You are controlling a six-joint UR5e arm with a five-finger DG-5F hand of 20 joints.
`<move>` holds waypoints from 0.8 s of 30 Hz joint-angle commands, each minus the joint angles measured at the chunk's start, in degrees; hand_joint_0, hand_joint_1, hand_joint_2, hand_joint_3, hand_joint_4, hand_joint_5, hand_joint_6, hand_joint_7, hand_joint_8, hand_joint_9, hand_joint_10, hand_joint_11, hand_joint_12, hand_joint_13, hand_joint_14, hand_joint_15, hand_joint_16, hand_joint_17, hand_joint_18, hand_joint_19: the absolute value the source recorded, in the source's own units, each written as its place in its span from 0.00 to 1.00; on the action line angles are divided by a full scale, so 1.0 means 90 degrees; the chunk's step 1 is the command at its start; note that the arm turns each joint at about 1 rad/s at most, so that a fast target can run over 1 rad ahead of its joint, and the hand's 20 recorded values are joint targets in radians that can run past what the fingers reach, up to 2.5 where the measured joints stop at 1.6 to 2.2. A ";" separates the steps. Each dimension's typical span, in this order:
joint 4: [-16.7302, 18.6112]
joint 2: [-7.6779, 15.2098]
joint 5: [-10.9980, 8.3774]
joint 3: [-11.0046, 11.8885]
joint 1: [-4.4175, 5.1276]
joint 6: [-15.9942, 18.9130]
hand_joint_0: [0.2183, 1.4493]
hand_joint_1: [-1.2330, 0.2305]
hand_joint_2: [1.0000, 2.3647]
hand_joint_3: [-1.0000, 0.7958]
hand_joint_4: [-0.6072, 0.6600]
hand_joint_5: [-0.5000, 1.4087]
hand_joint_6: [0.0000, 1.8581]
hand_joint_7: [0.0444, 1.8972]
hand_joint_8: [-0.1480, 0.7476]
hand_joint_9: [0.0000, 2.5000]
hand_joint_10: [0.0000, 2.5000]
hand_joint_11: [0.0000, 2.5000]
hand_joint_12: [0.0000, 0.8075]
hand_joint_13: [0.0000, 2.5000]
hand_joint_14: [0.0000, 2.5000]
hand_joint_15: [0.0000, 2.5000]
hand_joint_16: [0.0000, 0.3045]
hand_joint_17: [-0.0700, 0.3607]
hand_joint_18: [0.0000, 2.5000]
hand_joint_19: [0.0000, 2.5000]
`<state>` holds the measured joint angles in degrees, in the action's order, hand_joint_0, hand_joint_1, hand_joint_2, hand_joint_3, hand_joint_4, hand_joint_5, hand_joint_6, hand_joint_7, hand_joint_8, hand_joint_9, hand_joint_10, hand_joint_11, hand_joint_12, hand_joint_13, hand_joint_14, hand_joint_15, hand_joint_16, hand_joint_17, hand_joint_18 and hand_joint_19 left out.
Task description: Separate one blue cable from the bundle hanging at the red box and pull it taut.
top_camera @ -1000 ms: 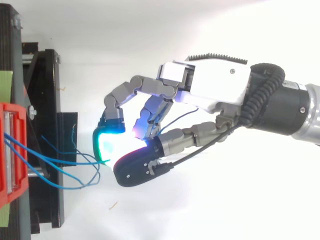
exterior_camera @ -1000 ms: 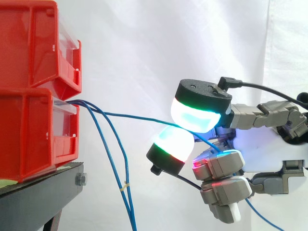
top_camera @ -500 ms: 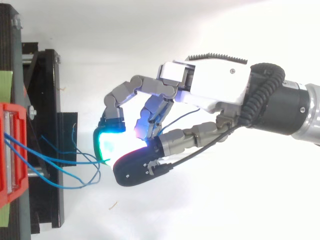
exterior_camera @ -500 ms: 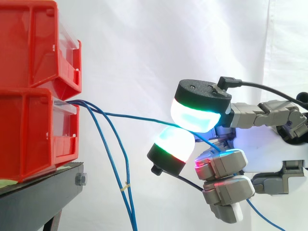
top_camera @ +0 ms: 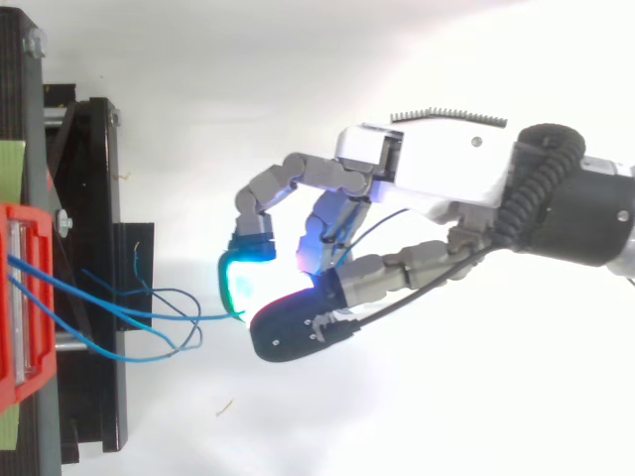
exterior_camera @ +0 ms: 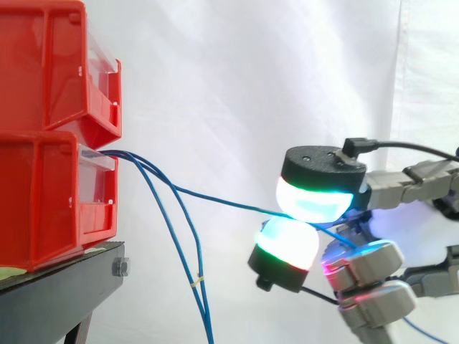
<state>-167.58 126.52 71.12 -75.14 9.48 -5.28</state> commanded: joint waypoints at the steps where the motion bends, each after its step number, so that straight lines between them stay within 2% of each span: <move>1: -0.0482 -0.0151 0.0145 0.0009 0.0021 0.0010 0.35 0.33 0.01 0.59 0.33 0.17 0.50 0.68 0.49 0.46 0.19 0.59 0.45 0.52 0.01 0.59 0.18 0.44 0.43 0.37; 3: -0.0531 -0.0142 0.0272 -0.0001 0.0021 0.0030 0.35 0.33 0.01 0.59 0.32 0.17 0.50 0.70 0.49 0.46 0.20 0.59 0.45 0.52 0.01 0.59 0.18 0.44 0.43 0.37; 10: -0.0531 -0.0142 0.0379 -0.0030 0.0070 0.0020 0.35 0.33 0.01 0.60 0.30 0.17 0.50 0.70 0.49 0.46 0.19 0.59 0.45 0.52 0.01 0.59 0.18 0.44 0.43 0.37; 12: -0.0443 -0.0142 0.0408 -0.0235 0.0080 0.0069 0.35 0.33 0.01 0.60 0.30 0.17 0.50 0.70 0.50 0.46 0.19 0.59 0.46 0.52 0.01 0.59 0.18 0.44 0.43 0.37; 14: -0.0033 -0.0142 0.0418 -0.0411 0.0080 0.0235 0.35 0.33 0.01 0.60 0.30 0.17 0.50 0.70 0.50 0.46 0.19 0.59 0.45 0.52 0.01 0.59 0.18 0.44 0.43 0.37; 17: 0.1403 -0.0142 0.0369 -0.0802 0.0109 0.0918 0.35 0.33 0.01 0.60 0.30 0.17 0.50 0.70 0.49 0.46 0.19 0.59 0.46 0.52 0.01 0.59 0.18 0.44 0.43 0.37; 19: 0.1881 -0.0142 0.0389 -0.0831 0.0129 0.1221 0.35 0.33 0.01 0.60 0.30 0.17 0.50 0.70 0.50 0.46 0.19 0.59 0.46 0.52 0.01 0.59 0.18 0.45 0.43 0.37; 21: 0.1950 -0.0142 0.0369 -0.0841 0.0129 0.1289 0.35 0.33 0.01 0.60 0.30 0.17 0.50 0.70 0.50 0.46 0.20 0.59 0.46 0.52 0.01 0.59 0.18 0.44 0.43 0.37; 24: 0.1833 -0.0142 0.0360 -0.0841 0.0139 0.1192 0.35 0.33 0.01 0.60 0.30 0.17 0.50 0.69 0.50 0.46 0.20 0.59 0.46 0.52 0.01 0.58 0.18 0.45 0.43 0.37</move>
<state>-158.22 125.24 74.48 -82.46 10.64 4.85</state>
